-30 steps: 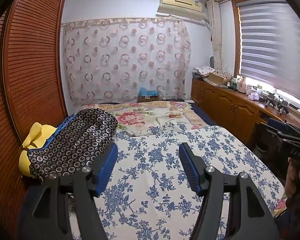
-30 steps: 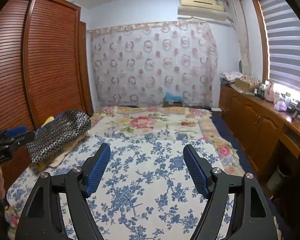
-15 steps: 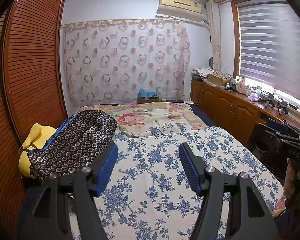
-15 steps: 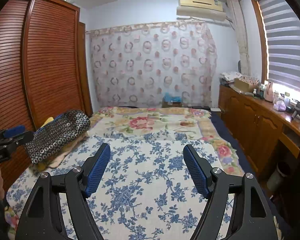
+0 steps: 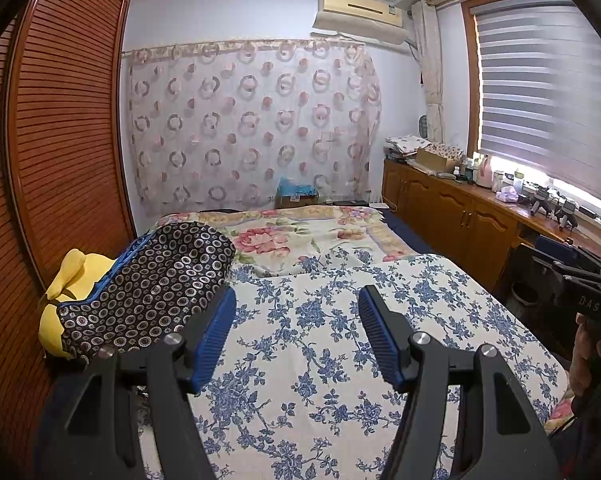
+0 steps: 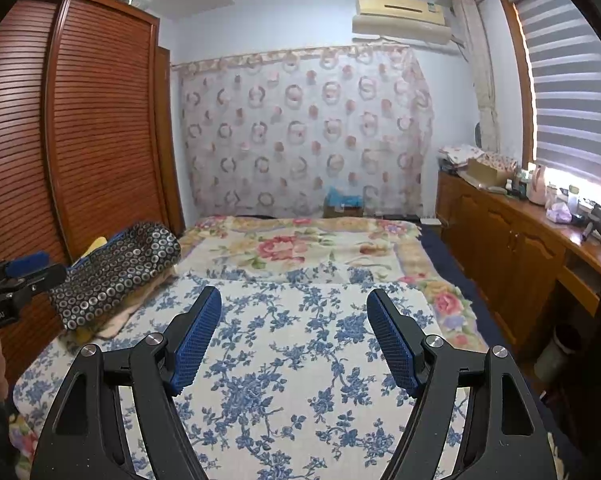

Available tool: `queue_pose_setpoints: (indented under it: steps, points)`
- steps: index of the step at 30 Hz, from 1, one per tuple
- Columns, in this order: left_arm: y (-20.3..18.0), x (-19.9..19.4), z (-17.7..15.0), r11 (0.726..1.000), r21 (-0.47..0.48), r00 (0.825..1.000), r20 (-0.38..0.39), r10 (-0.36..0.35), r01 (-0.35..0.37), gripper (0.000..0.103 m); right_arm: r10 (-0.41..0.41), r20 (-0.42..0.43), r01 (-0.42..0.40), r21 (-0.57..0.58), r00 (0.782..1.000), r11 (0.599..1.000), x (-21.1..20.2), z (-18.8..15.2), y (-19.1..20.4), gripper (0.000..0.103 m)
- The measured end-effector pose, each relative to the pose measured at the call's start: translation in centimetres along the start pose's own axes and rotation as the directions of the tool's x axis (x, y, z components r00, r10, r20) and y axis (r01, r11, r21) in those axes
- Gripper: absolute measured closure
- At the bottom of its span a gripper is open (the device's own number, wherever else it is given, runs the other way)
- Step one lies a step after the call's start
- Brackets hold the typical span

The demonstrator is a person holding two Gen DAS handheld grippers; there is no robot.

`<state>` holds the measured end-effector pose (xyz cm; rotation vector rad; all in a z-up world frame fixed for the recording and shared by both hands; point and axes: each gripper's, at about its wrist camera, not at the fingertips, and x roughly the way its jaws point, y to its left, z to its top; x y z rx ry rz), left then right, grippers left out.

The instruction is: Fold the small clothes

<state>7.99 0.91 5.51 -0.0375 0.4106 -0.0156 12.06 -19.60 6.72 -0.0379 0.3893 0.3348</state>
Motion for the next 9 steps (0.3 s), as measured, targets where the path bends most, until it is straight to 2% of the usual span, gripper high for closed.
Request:
queue_pose_setpoints:
  steps: [9]
  points:
    - [0.01,0.03,-0.05,1.000,0.000,1.000,0.001,0.000,0.000,0.039,-0.002,0.000,0.002,0.000,1.000,1.000,-0.10,0.35,-0.15,0.026]
